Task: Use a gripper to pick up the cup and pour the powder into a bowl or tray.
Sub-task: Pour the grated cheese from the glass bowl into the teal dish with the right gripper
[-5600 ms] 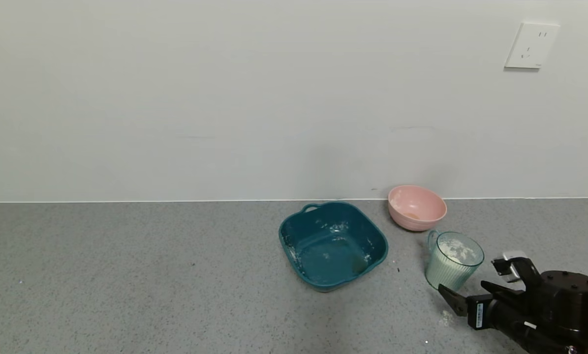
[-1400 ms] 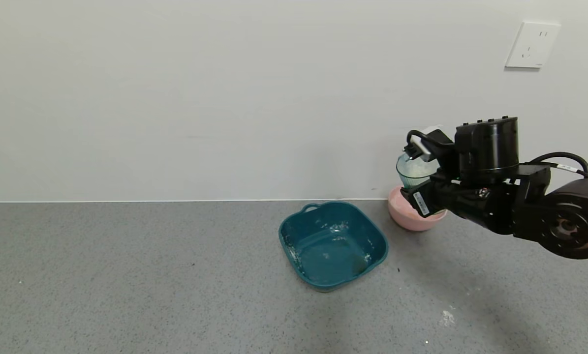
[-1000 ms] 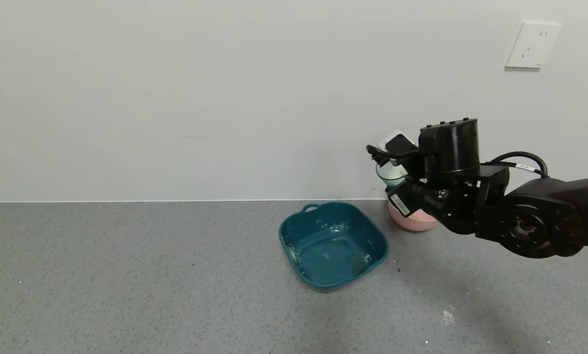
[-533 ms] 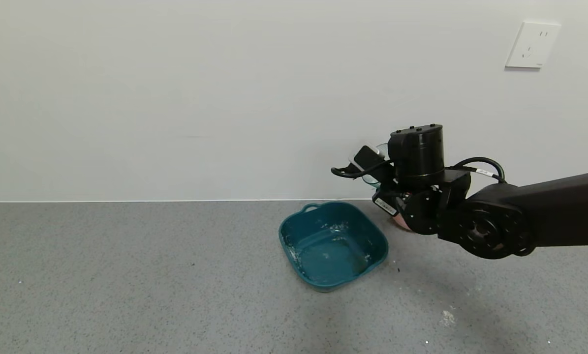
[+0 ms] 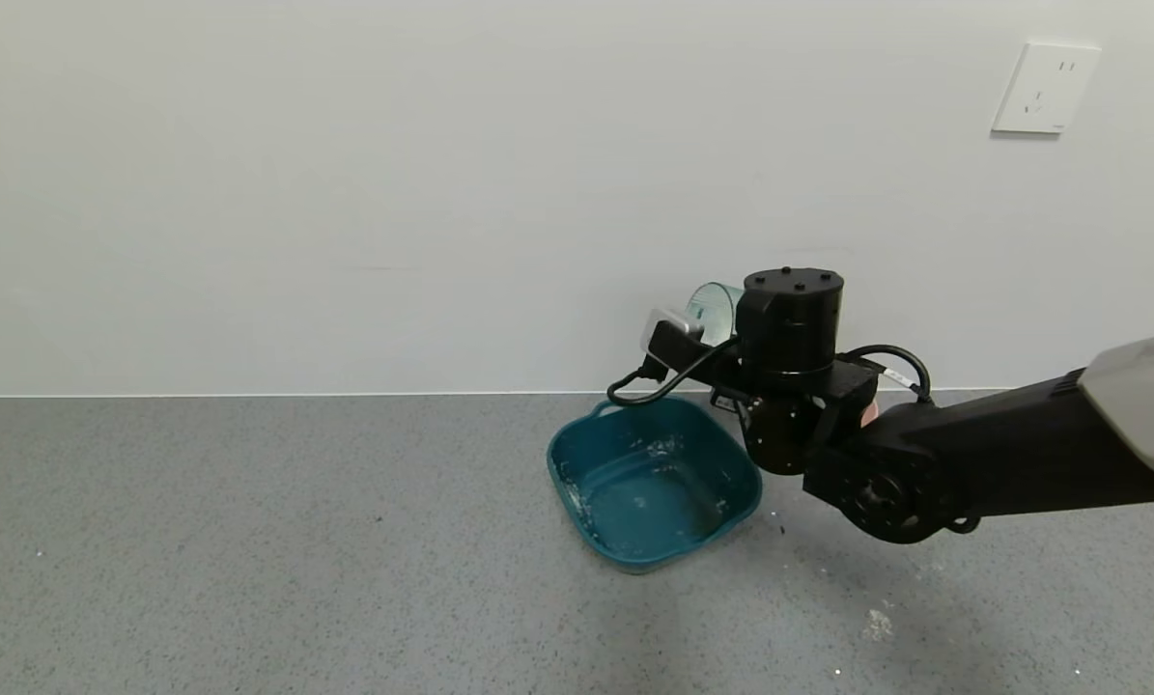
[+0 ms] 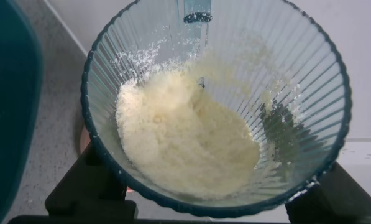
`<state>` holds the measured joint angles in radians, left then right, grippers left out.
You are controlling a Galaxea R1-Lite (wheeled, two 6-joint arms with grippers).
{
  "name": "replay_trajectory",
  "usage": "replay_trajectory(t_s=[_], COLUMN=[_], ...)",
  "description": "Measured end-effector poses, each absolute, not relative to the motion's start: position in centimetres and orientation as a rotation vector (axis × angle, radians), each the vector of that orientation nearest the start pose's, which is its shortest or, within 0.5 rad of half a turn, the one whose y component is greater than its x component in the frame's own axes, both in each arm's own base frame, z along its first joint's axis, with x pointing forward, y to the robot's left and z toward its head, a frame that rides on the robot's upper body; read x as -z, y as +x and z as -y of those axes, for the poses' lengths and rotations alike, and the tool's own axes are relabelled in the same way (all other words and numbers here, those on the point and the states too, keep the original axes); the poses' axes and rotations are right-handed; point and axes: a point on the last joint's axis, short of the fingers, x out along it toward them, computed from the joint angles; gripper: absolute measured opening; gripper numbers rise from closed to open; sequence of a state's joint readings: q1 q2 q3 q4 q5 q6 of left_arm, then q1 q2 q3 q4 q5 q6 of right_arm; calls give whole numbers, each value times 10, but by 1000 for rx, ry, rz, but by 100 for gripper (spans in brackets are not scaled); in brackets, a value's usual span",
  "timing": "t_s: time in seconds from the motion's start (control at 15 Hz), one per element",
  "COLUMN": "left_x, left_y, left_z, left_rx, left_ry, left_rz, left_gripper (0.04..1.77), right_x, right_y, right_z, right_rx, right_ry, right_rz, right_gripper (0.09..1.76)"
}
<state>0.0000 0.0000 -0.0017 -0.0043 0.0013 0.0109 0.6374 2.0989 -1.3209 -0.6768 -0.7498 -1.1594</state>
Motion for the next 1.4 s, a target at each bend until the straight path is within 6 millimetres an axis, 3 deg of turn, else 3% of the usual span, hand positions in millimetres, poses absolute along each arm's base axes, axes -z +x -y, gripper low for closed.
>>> replay_trajectory(t_s=[0.4, 0.73, 1.4], left_x=[-76, -76, -76], left_y=[-23, -23, -23], left_z=[0, 0, 0], left_rx=[-1, -1, -1], left_ry=[11, 11, 11], left_rz=[6, 6, 6], left_gripper=[172, 172, 172], right_x=[-163, -163, -157], right_y=[344, 338, 335], right_z=[-252, -255, -255], right_rx=[4, 59, 83], right_ry=[-1447, -1621, -1754], right_rz=[-159, -157, -92], right_gripper=[135, 135, 135])
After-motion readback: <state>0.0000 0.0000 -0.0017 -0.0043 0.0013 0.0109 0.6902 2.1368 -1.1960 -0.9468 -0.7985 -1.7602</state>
